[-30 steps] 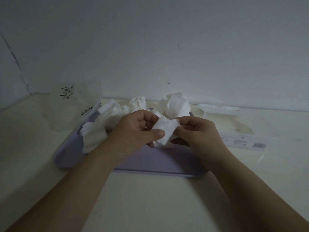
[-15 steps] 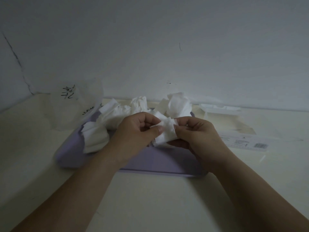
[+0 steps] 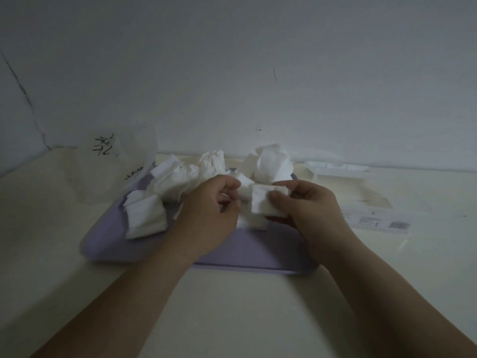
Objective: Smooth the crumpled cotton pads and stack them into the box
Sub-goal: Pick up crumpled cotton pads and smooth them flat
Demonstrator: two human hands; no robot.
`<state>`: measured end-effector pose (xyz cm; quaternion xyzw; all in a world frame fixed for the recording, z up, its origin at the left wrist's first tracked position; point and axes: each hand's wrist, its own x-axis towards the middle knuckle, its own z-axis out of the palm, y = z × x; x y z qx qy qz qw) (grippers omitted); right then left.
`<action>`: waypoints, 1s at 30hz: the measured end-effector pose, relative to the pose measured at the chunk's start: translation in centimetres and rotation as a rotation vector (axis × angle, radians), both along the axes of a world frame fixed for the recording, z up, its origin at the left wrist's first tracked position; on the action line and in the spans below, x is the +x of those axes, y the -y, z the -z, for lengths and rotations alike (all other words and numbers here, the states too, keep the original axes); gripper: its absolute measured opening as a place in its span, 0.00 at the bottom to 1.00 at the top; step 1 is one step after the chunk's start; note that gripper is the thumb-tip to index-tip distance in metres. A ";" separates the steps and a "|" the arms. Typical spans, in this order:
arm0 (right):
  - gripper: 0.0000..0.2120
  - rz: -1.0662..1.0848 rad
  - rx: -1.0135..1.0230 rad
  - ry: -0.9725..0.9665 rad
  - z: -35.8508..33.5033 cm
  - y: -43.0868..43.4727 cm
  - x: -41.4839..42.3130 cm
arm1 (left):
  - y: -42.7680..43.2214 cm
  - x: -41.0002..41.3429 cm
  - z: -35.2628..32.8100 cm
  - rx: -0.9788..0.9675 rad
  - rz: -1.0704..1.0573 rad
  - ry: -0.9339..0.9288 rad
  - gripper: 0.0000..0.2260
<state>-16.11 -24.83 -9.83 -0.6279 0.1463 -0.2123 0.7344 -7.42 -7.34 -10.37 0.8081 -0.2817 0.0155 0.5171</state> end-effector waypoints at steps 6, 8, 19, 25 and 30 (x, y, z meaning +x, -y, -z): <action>0.05 0.077 -0.008 -0.004 -0.1 0.1 0.0 | 1.2 0.1 0.1 0.238 0.040 0.099 0.14; 0.04 0.109 -0.020 -0.003 0.1 0.2 0.0 | 1.3 0.2 0.3 0.288 0.056 0.088 0.19; 0.04 0.172 -0.116 -0.017 0.2 0.6 0.2 | -0.3 -0.4 -0.4 0.253 0.142 -0.149 0.07; 0.03 0.090 -0.029 -0.005 0.0 0.7 -0.1 | -0.8 0.0 -1.5 -0.239 0.257 -0.467 0.12; 0.08 -0.091 0.057 0.032 -0.3 0.3 -0.2 | -0.6 0.1 -1.7 -0.449 0.293 -0.598 0.13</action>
